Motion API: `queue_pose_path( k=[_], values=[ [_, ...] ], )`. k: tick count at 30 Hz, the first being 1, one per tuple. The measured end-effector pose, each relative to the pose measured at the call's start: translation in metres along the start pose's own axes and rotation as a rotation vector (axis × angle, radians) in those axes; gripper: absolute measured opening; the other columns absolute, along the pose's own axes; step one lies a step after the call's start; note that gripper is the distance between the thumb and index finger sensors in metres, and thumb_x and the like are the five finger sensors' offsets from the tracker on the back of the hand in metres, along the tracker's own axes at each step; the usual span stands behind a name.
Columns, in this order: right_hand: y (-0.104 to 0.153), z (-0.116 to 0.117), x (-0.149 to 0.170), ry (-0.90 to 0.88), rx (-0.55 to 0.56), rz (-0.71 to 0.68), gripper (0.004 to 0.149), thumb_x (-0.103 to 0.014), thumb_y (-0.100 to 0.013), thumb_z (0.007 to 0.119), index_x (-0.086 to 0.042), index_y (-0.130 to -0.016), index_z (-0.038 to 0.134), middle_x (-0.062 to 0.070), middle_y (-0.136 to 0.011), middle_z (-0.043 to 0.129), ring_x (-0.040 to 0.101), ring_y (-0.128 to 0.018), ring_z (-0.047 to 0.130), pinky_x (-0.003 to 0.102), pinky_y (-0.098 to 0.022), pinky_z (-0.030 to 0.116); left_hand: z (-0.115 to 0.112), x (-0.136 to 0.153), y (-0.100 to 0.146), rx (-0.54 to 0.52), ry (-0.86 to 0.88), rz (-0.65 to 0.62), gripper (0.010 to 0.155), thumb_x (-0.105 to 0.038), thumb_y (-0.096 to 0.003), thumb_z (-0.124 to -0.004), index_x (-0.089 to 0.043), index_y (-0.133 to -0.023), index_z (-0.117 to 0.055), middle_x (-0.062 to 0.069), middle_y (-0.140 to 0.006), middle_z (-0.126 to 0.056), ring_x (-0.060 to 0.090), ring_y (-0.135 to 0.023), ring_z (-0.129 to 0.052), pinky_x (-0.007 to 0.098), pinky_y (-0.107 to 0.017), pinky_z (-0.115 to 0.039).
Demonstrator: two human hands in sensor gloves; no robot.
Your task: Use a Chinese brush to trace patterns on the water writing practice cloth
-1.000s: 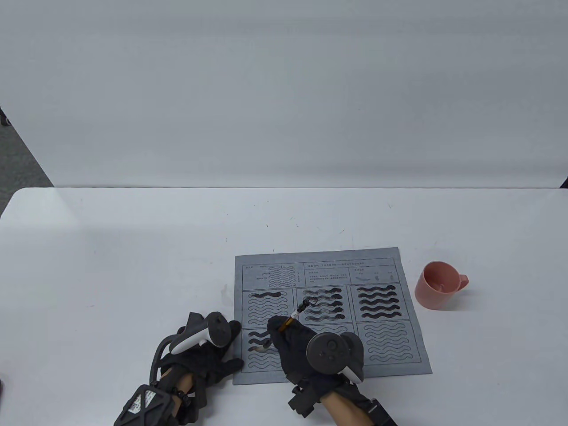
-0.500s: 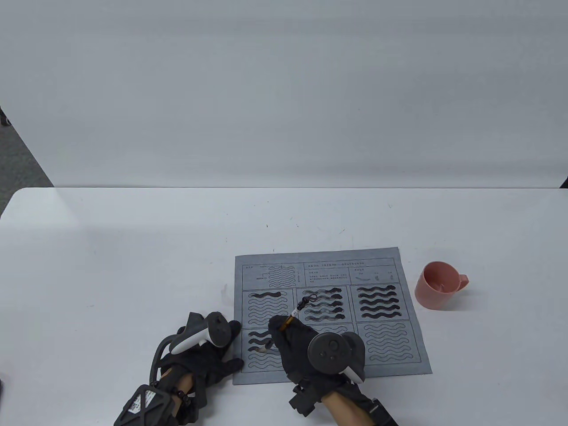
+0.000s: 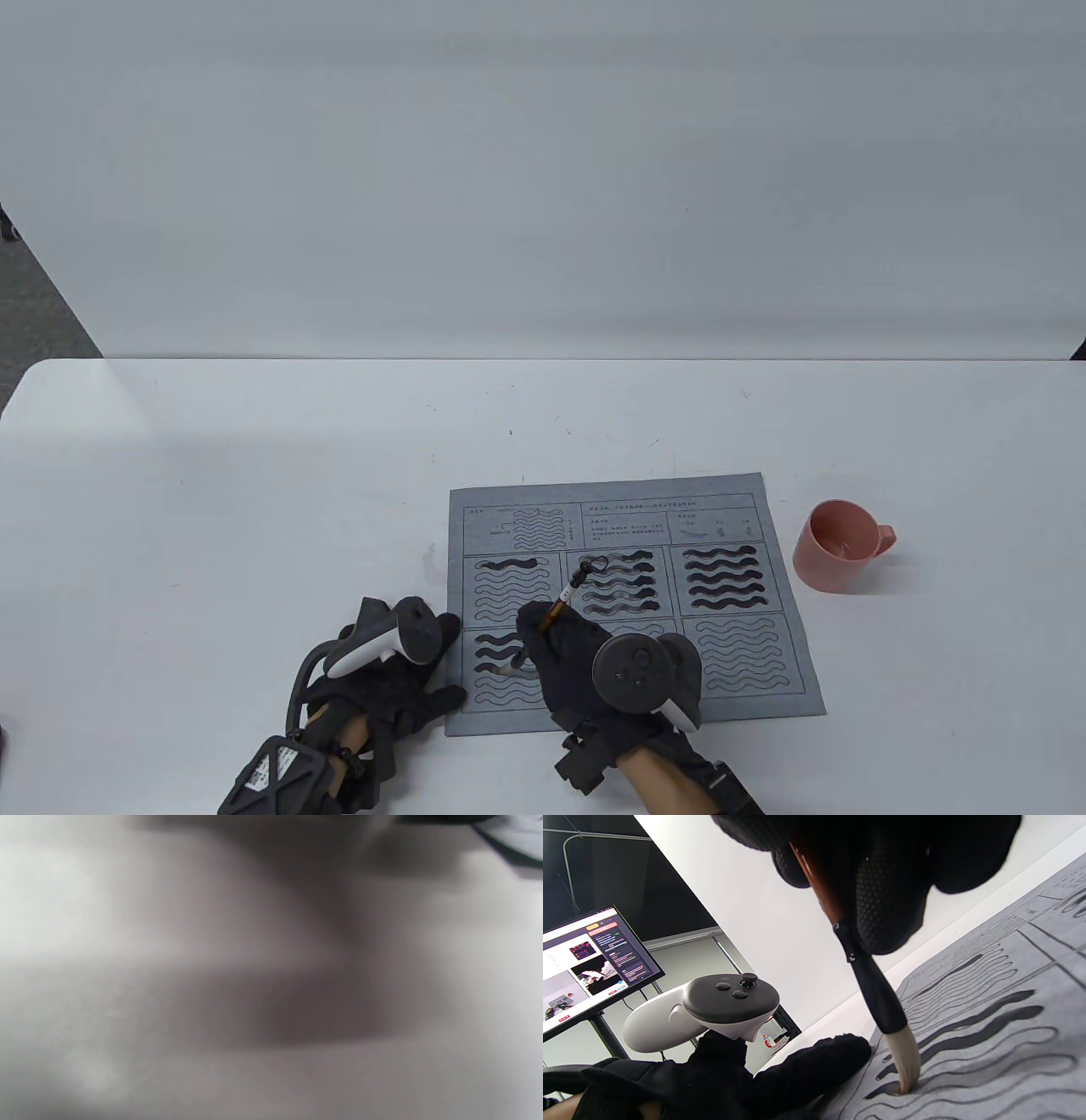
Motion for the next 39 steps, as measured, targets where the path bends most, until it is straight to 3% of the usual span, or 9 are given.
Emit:
queue_pose_path(
  k=[39],
  values=[
    [-0.0007,-0.0062,0.0045,0.019,0.025,0.018,0.041,-0.026,-0.054,0.061,-0.007,-0.089,0.068,0.019,-0.086,0.086,0.035,-0.060,0.098,0.062,-0.052,0.075,-0.0002,0.0000,-0.0001,-0.001,-0.001,0.000,0.086,-0.072,-0.0409,-0.051,-0.057,-0.093,0.016,-0.012,-0.100,0.033,0.034,-0.094,0.031,0.062,-0.071,0.008]
  ],
)
Point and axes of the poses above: the tracker on the back of each hand, its own x axis roughly to the little-finger side, its own y axis roughly from the fingertips to the wrist, z = x × y, the point moved 1 cm from there along -y, roughly from the wrist to the fingertips
